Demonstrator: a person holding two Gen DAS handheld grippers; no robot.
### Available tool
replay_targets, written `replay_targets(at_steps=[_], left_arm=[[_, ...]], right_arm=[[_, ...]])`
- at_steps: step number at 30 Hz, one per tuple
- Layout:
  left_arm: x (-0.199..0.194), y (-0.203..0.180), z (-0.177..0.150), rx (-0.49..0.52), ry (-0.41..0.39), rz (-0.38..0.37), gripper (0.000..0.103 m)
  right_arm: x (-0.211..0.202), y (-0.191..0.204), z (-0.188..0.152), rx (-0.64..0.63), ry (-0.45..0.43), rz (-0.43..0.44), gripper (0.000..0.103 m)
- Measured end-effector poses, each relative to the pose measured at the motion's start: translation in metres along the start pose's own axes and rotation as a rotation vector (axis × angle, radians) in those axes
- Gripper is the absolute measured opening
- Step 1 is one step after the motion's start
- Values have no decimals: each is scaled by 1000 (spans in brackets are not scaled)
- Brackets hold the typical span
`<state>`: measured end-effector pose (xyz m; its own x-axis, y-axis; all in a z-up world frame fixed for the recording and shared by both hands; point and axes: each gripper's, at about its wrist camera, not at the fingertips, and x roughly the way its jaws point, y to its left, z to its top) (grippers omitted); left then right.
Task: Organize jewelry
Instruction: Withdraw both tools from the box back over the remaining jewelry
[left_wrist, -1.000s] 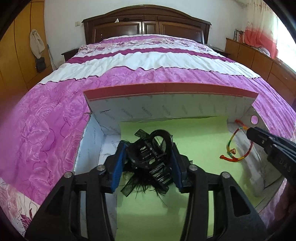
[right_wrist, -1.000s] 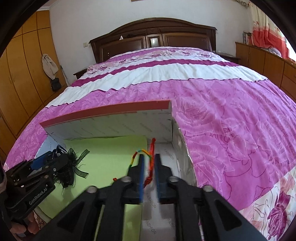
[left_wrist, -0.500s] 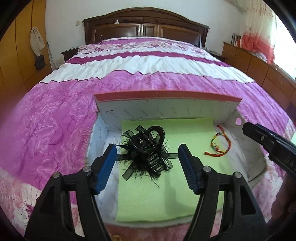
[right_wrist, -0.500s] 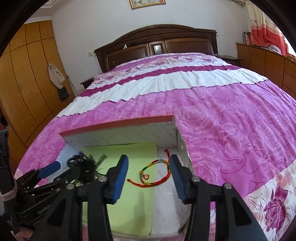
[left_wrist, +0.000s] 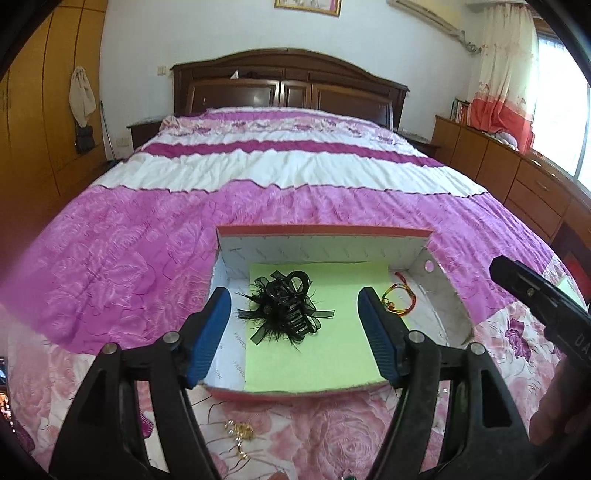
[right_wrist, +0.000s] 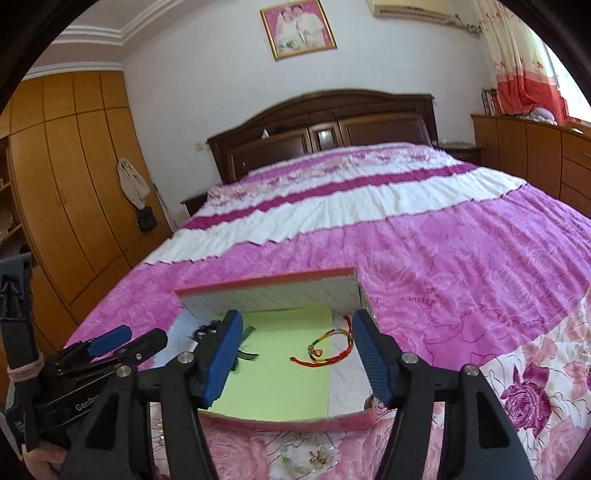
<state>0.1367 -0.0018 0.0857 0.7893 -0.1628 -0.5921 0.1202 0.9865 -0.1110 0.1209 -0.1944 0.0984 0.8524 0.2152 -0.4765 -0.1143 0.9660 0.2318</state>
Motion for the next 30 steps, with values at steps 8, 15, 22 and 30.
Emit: replay_targets(at_steps=[8, 15, 22, 30], left_arm=[[-34, 5, -8, -16, -53, 10, 66], [-57, 6, -21, -11, -54, 14, 67], [-72, 9, -37, 6, -11, 5, 67], [-73, 11, -58, 16, 61, -9, 67]], right_arm=[[-44, 12, -9, -2, -67, 26, 67], [-73, 20, -22, 1, -68, 52, 67], [-91, 22, -40, 17, -26, 63, 67], [-87, 10, -65, 59, 65, 44, 68]])
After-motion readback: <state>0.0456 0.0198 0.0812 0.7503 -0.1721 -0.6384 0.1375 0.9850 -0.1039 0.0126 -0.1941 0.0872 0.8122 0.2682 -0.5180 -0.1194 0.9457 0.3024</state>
